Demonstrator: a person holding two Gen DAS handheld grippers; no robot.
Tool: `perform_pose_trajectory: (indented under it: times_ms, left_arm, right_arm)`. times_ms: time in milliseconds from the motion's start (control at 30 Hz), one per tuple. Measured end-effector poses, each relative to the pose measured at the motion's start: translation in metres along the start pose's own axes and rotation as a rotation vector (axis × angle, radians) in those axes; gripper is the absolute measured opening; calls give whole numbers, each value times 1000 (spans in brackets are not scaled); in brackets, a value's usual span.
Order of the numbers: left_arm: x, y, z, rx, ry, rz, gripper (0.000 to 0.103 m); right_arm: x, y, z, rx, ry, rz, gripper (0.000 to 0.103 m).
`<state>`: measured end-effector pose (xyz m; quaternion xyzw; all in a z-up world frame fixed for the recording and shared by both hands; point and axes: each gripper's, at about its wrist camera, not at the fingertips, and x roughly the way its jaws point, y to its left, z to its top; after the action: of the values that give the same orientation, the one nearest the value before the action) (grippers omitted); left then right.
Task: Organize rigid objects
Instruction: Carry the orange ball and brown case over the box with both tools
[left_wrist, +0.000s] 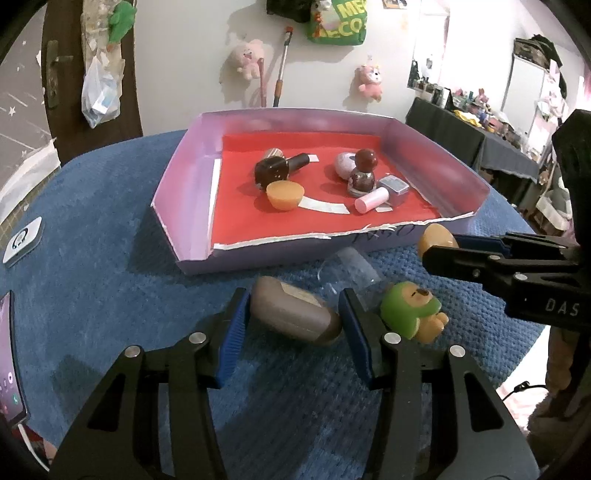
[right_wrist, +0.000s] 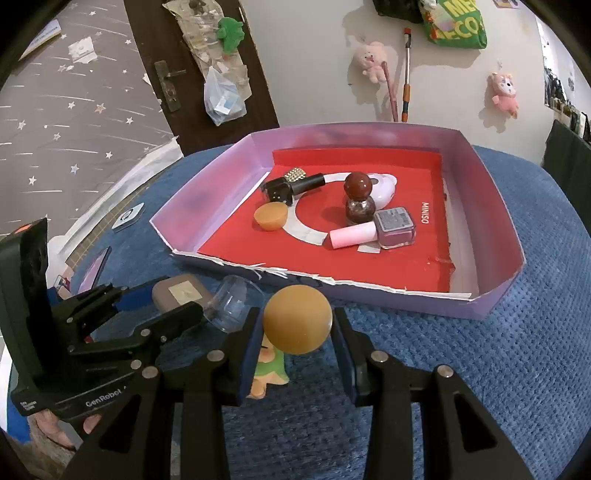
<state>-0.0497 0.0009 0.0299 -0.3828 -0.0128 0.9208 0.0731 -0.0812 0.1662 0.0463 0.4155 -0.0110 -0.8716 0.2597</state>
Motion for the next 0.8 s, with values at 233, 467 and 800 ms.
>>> perform_pose_trajectory:
  times_ms: [233, 467, 800]
  left_arm:
    - [1, 4, -8, 2, 22, 2, 46]
    - [5, 11, -12, -7, 62, -29, 44]
    - [14, -4, -18, 68, 93, 37, 53]
  right_arm:
    - [-2, 0, 0, 0, -2, 4, 40]
    - [1, -3, -4, -8, 12, -21, 40]
    - [16, -21, -20, 15, 60, -92, 40]
